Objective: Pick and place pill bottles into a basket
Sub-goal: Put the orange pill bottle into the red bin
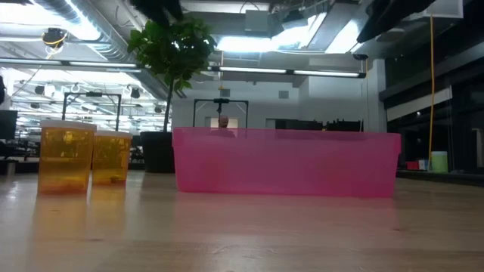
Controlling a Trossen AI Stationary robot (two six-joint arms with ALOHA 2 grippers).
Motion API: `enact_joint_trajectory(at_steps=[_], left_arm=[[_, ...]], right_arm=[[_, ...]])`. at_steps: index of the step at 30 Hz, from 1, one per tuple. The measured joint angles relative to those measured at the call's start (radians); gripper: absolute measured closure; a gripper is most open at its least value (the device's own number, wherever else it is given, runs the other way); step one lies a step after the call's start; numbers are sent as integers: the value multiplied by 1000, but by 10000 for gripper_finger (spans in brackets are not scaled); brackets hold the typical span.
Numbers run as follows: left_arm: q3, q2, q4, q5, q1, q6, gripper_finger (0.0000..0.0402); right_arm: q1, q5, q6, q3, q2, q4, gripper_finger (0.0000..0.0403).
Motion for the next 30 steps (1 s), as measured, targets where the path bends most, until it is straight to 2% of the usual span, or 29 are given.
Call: enact_joint_trajectory(at_steps=[6, 10, 15, 18, 24, 30], left_arm=[[-180, -40, 1, -40, -178, -164, 10], [-310, -42, 16, 7, -242, -251, 10], [-446, -41, 119, 96, -287, -311, 5], [-487, -41, 209, 165, -300, -290, 4], [-503, -41, 334, 377, -270, -218, 4], [-515, -42, 315, 387, -212, -151, 4]], right_arm=[[3, 165, -97, 0, 0, 9, 80], [-10, 236, -124, 0, 0, 51, 80], [-27, 242, -139, 0, 0, 133, 80], [-28, 242, -139, 0, 0, 166, 80], [-28, 242, -139, 0, 0, 178, 80], [-28, 241, -134, 0, 0, 178, 80]])
